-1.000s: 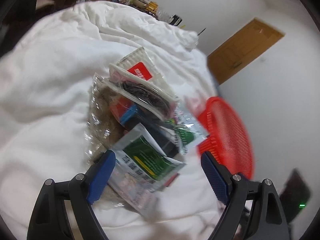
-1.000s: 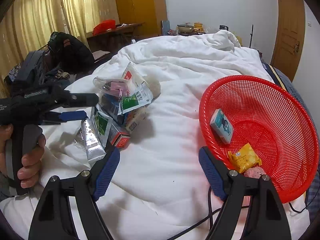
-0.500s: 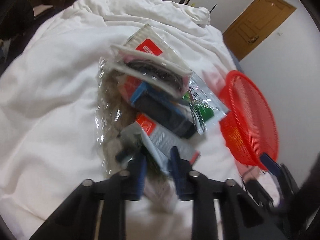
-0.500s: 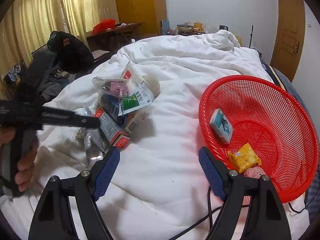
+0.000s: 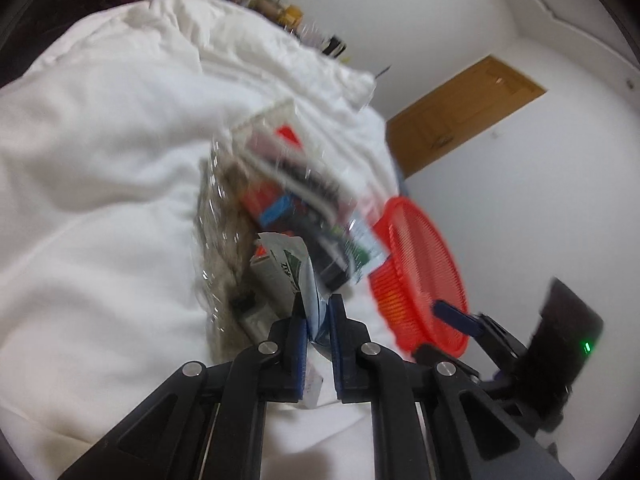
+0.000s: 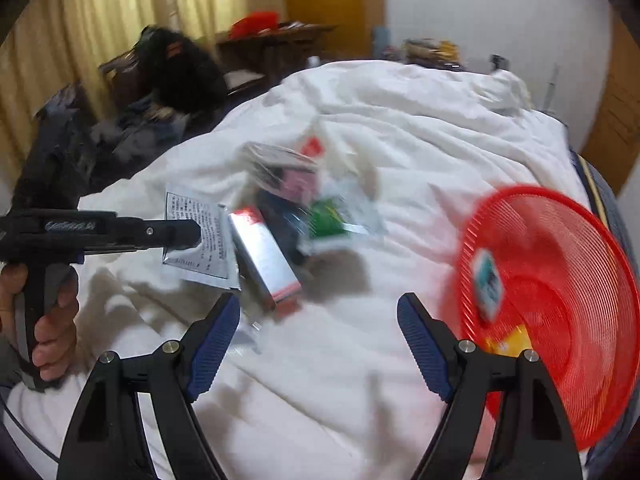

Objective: Organize soft objects
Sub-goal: 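Grasp a white sachet with the left tool while the right tool grasps the red-and-white glue box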

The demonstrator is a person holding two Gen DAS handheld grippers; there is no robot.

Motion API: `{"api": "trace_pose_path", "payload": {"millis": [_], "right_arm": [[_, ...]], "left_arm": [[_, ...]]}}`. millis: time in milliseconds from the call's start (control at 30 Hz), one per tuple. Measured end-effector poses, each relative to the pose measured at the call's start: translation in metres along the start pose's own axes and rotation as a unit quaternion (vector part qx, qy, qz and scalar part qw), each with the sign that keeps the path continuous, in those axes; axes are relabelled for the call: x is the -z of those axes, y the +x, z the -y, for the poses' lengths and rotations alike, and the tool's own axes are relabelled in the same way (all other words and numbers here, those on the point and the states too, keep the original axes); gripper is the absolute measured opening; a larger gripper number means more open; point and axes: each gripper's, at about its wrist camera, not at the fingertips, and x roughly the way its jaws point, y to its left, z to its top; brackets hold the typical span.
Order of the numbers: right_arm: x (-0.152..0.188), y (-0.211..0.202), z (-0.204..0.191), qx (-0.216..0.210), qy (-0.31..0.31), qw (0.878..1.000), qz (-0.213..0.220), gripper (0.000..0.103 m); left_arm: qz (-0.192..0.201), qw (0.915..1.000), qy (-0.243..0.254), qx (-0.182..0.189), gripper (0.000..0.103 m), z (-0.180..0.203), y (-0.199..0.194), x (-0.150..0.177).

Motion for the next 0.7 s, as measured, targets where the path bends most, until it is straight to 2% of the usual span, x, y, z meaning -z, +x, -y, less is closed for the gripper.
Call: {"api": "trace_pose_path", "payload": {"millis": [67,200,333,533,600,700], "right_arm": [[-0.014,0.016,-0.011,-0.022,-0.015,0.999,-0.024,0.080],[-0.028,0.053,-0.032,-0.037,-0.037,0.997,-0.063,0.080],[-0.031,0.076,-0.036,-0.038,-0.032,0.995,-0.081,0.074],[-0.023,0.087,-0.034,-0.031,-0.023,0.994,-0.098,0.055],[-0.019,0.084,-0.036,-0.026,-0.029,0.995,-0.094,0.045],[-0.017,0.085,-0.042,-0.021,-0.040,0.994,-0.095,0.038]], "left_arm": [[0.020,0.9997,-0.001,0.011,0.008,-0.004,-0.013,-0.004],[0.054,0.9983,-0.013,0.017,0.008,-0.020,-0.036,-0.005],[0.063,0.9969,-0.034,0.033,0.008,-0.037,-0.045,-0.004],[0.053,0.9964,-0.048,0.045,0.008,-0.043,-0.040,-0.003],[0.050,0.9964,-0.052,0.045,0.008,-0.043,-0.037,-0.004],[0.051,0.9964,-0.054,0.042,0.008,-0.043,-0.036,-0.005]]}}
